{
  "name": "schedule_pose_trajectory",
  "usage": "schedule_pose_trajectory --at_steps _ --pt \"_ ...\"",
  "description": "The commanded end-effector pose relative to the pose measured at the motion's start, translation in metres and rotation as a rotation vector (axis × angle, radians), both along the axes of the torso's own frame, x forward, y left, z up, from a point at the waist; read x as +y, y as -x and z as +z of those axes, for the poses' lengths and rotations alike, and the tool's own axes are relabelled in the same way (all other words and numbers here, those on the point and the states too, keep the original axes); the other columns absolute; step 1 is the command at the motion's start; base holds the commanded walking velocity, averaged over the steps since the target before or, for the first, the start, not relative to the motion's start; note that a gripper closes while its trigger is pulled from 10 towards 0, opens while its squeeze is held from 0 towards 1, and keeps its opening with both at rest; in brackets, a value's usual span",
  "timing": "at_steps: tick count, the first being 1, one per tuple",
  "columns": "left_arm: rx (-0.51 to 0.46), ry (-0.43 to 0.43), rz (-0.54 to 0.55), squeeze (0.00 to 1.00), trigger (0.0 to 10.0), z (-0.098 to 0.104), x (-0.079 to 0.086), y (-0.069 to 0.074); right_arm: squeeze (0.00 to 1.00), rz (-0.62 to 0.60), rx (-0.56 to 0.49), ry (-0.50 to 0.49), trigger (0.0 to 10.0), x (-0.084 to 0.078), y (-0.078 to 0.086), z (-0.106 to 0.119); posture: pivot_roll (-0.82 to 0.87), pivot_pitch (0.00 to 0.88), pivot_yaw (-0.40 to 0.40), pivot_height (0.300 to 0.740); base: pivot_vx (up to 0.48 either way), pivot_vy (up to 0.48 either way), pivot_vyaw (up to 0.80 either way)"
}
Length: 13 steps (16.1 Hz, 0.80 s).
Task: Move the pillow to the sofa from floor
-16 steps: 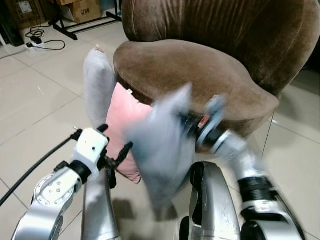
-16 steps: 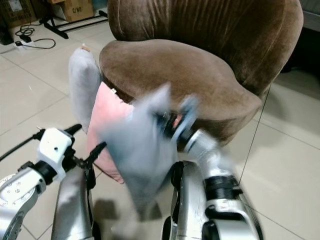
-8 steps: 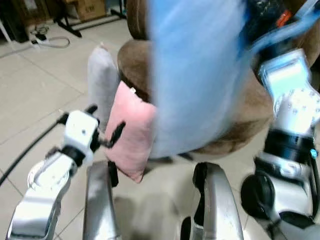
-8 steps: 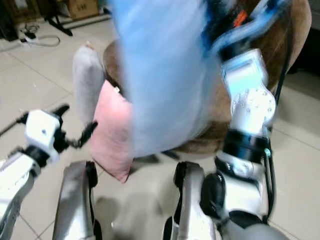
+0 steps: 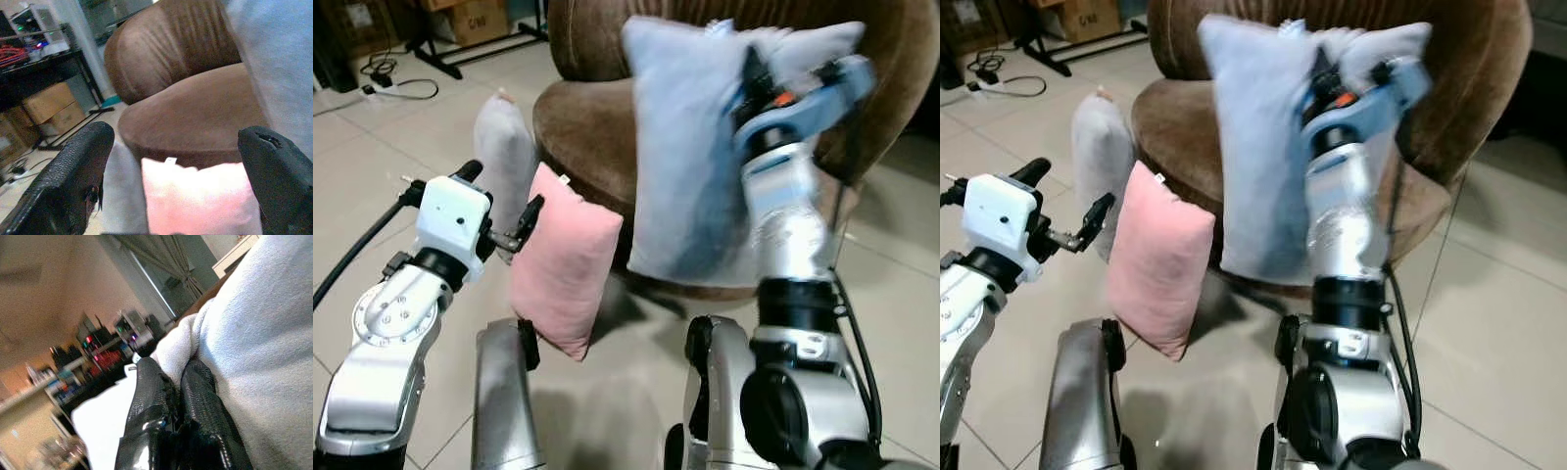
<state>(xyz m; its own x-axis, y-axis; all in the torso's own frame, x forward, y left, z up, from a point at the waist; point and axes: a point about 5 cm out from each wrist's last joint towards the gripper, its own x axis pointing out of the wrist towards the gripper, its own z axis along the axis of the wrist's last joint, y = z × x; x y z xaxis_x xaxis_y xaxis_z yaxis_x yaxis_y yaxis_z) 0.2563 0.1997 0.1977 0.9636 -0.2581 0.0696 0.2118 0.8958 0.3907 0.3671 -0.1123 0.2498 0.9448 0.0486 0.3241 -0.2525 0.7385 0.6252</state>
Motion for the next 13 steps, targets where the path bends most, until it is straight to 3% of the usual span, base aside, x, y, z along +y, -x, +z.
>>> schedule_pose_trajectory --at_steps 1,5,7,11,13 --pt "0.006 -0.006 0.016 0.0 10.0 -0.002 0.0 0.002 0.0 -0.011 0.062 0.014 10.0 0.003 -0.001 -0.015 0.01 0.0 -0.058 0.43 0.0 0.0 0.0" --pt "0.019 0.005 0.063 0.0 10.0 -0.008 0.005 0.002 0.0 0.004 0.084 0.01 10.0 0.007 0.0 -0.022 0.0 0.0 -0.051 0.46 0.0 0.0 0.0" --pt "0.037 0.045 0.069 0.0 10.0 -0.013 -0.002 0.0 0.0 -0.021 0.088 0.037 10.0 0.006 0.001 -0.026 0.0 0.0 -0.049 0.49 0.0 0.0 0.0" --pt "0.064 0.041 0.087 0.0 10.0 -0.02 -0.003 0.002 0.0 -0.014 0.106 0.038 10.0 0.009 0.002 -0.032 0.0 0.0 -0.047 0.525 0.0 0.0 0.0" --pt "0.057 0.053 0.146 0.0 10.0 -0.024 0.001 0.0 0.0 -0.009 0.112 0.041 10.0 0.01 0.002 -0.034 0.0 0.0 -0.046 0.545 0.0 0.0 0.0"
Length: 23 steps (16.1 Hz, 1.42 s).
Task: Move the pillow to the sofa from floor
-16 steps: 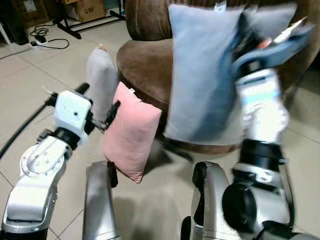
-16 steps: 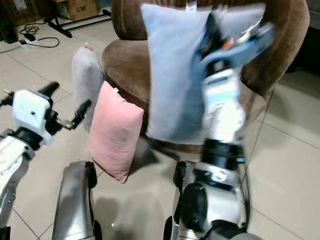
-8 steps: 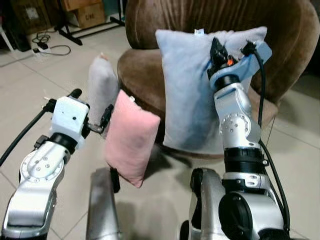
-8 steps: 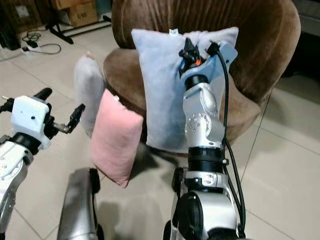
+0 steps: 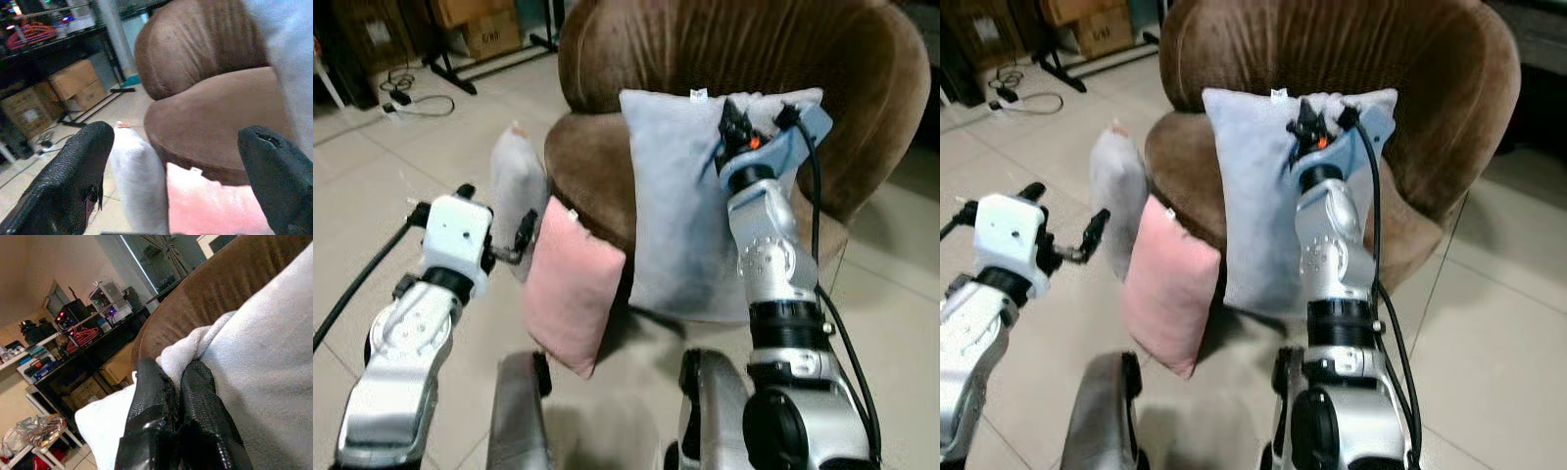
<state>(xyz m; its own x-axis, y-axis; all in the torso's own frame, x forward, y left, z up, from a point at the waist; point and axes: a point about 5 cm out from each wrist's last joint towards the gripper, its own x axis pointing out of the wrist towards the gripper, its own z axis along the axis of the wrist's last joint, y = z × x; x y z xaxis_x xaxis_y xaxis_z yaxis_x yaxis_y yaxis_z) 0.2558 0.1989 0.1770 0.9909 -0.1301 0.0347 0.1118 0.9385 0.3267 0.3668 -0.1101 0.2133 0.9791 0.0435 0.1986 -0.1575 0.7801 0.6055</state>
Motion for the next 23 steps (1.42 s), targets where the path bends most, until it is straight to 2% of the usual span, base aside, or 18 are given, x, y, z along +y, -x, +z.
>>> schedule_pose_trajectory --at_steps 1,3,8,10,16,21,23 --pt "0.008 -0.002 0.038 0.0 10.0 -0.004 0.003 -0.001 0.0 0.015 -0.013 -0.022 10.0 0.008 0.002 0.002 0.0 0.0 -0.046 0.55 0.0 0.0 0.0" --pt "0.029 -0.009 0.034 0.0 10.0 -0.011 -0.001 0.0 0.0 0.014 -0.008 0.001 10.0 0.008 0.002 -0.001 -0.01 0.0 -0.039 0.575 0.0 0.0 0.0" --pt "0.011 -0.027 0.032 0.0 10.0 -0.01 -0.002 -0.001 0.0 0.006 -0.001 0.012 10.0 0.002 0.005 -0.003 0.0 0.0 -0.047 0.62 0.0 0.0 0.0" --pt "0.01 -0.046 0.025 0.0 10.0 -0.011 -0.003 0.001 0.0 0.001 -0.005 0.037 10.0 -0.003 0.008 -0.001 0.0 0.0 -0.055 0.635 0.0 0.0 0.0" --pt "0.016 -0.065 -0.022 0.0 10.0 -0.011 -0.005 0.004 0.0 -0.042 0.003 0.163 10.0 -0.039 0.029 -0.007 -0.01 0.0 -0.041 0.7 0.0 0.0 0.0" --pt "0.025 -0.051 -0.001 0.0 10.0 -0.012 -0.003 0.002 0.0 -0.107 0.036 0.151 10.0 -0.046 0.04 -0.01 -0.02 0.0 -0.03 0.74 0.0 0.0 0.0" --pt "0.028 -0.048 0.011 0.0 10.0 -0.013 -0.001 0.001 0.0 -0.121 0.049 0.152 10.0 -0.048 0.042 -0.012 -0.03 0.0 -0.03 0.74 0.0 0.0 0.0"
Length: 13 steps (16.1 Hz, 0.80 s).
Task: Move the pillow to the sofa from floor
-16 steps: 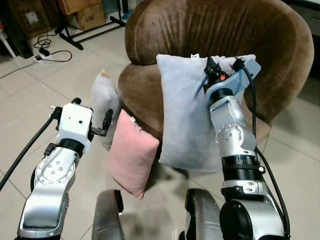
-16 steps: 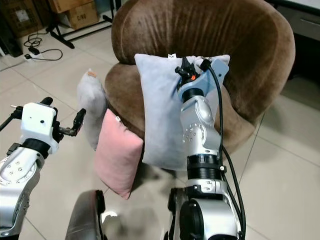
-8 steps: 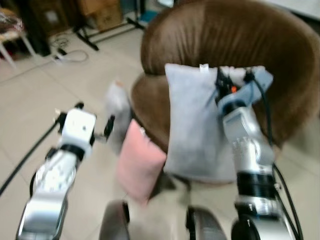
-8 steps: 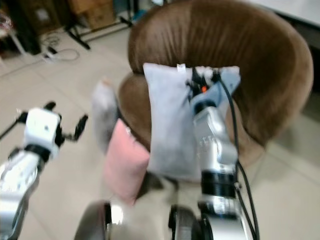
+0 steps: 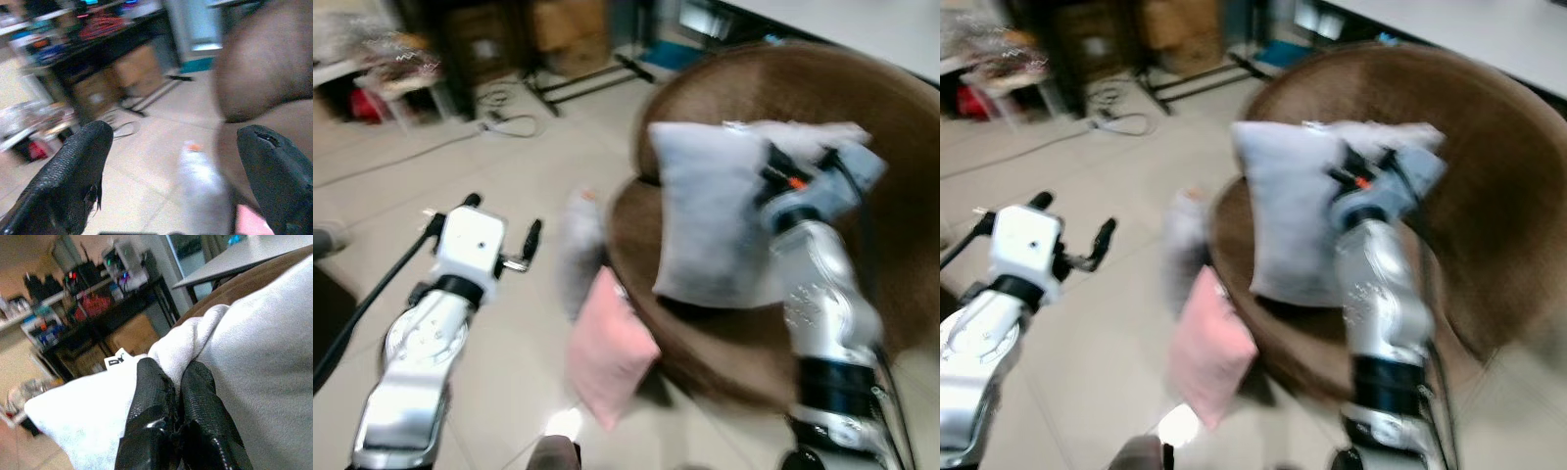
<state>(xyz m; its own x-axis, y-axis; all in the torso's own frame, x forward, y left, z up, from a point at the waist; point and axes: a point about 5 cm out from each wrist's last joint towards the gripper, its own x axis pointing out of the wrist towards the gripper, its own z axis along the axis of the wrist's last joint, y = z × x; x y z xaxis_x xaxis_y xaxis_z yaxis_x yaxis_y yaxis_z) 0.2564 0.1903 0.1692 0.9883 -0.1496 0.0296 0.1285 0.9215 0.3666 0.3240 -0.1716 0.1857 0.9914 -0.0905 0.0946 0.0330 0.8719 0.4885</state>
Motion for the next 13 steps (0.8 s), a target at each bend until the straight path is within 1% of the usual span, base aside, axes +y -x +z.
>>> schedule_pose_trajectory --at_steps 1,5,6,8,12,13 --pt "0.028 -0.002 0.035 0.0 10.0 -0.006 0.008 0.002 0.0 0.036 -0.05 0.007 10.0 0.012 -0.001 0.014 -0.03 0.0 -0.029 0.74 0.0 0.0 0.0" --pt "0.02 -0.028 0.036 0.0 10.0 -0.005 0.009 0.002 0.0 0.03 -0.005 0.027 10.0 0.01 0.006 0.003 -0.03 0.0 -0.023 0.74 0.0 0.0 0.0" --pt "0.02 -0.029 0.037 0.0 10.0 -0.005 0.009 0.002 0.0 0.028 0.002 0.03 10.0 0.01 0.006 0.001 -0.03 0.0 -0.021 0.74 0.0 -0.247 0.0" --pt "0.02 -0.032 0.037 0.0 10.0 -0.005 0.01 0.001 0.0 0.019 0.037 0.067 10.0 0.011 0.006 -0.005 -0.03 0.0 -0.016 0.74 0.0 -0.373 0.0" --pt "0.021 -0.039 0.032 0.0 10.0 -0.005 0.009 -0.001 0.0 0.027 0.048 0.133 10.0 0.015 0.005 -0.006 -0.03 0.0 -0.015 0.74 0.0 -0.382 0.0" --pt "0.021 -0.039 0.033 0.0 10.0 -0.005 0.01 0.0 0.0 0.036 0.042 0.136 10.0 0.017 0.005 -0.005 -0.03 0.0 -0.016 0.74 0.0 -0.382 0.0"
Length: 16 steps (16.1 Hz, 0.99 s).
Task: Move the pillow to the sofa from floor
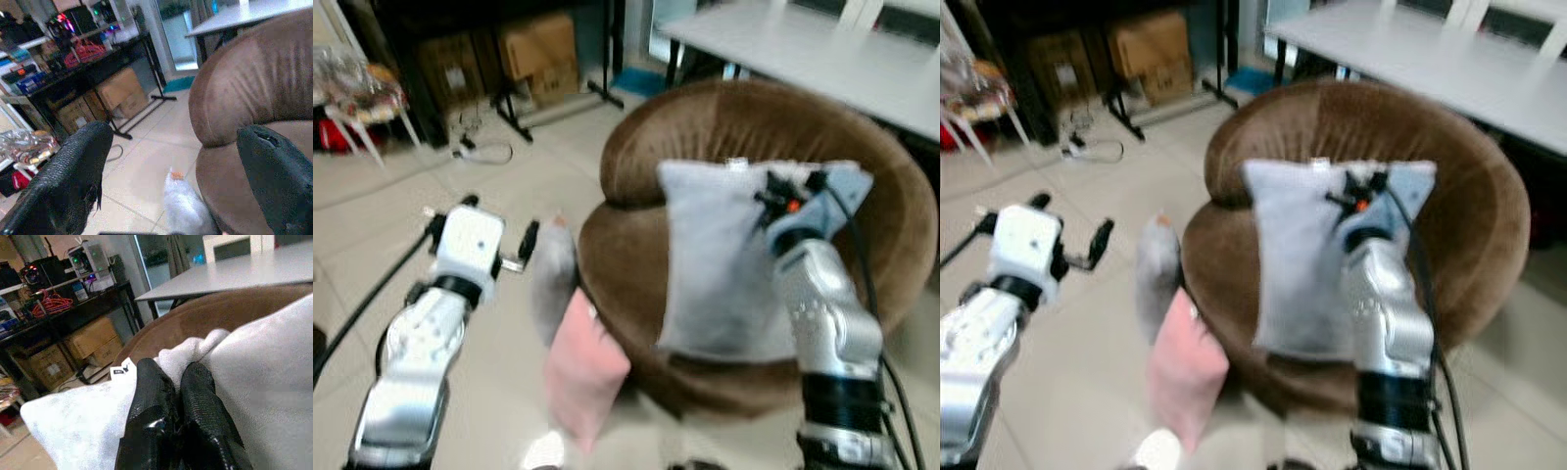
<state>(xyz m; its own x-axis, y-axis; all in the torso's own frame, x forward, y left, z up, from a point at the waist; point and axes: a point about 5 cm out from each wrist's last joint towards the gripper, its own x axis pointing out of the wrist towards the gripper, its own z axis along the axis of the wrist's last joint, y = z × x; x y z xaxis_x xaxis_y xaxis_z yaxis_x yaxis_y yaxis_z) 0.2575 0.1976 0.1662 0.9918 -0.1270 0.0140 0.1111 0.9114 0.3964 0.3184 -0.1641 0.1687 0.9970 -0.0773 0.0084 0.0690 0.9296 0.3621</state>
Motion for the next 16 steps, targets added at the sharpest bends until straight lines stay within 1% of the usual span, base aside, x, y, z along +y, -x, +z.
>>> schedule_pose_trajectory --at_steps 1,5,7,11,13,15,16 --pt "0.009 -0.006 0.009 0.0 10.0 -0.002 0.002 0.001 0.0 0.04 -0.057 0.0 10.0 0.011 -0.001 0.012 -0.03 0.0 -0.016 0.74 0.0 -0.382 0.0" --pt "0.004 -0.006 0.016 0.0 10.0 -0.001 0.003 0.001 0.0 0.048 -0.057 0.003 10.0 0.013 -0.002 0.012 -0.02 0.0 -0.025 0.74 0.0 -0.373 0.0" --pt "0.007 0.036 0.036 0.0 10.0 -0.001 0.004 0.0 0.0 0.062 -0.057 0.013 10.0 0.015 -0.003 0.012 -0.02 0.0 -0.025 0.74 0.0 0.0 0.0" --pt "0.008 0.059 0.018 0.0 10.0 -0.001 0.004 0.0 0.0 0.087 -0.055 0.013 10.0 0.019 -0.001 0.01 -0.02 0.0 -0.028 0.74 0.0 0.0 0.0" --pt "0.007 0.066 0.007 0.0 10.0 -0.001 0.003 0.001 0.0 0.092 -0.045 0.001 10.0 0.019 -0.002 0.006 -0.02 0.0 -0.029 0.74 0.306 0.0 0.0" --pt "0.009 0.065 0.006 0.0 10.0 -0.001 0.003 0.002 0.0 0.116 -0.032 0.002 10.0 0.023 -0.001 0.003 -0.02 0.0 -0.031 0.74 0.311 0.0 0.0" --pt "0.01 0.065 0.005 0.0 10.0 -0.001 0.003 0.002 0.0 0.132 -0.022 0.02 10.0 0.026 -0.001 0.003 -0.02 0.0 -0.033 0.74 0.311 0.0 -0.8"
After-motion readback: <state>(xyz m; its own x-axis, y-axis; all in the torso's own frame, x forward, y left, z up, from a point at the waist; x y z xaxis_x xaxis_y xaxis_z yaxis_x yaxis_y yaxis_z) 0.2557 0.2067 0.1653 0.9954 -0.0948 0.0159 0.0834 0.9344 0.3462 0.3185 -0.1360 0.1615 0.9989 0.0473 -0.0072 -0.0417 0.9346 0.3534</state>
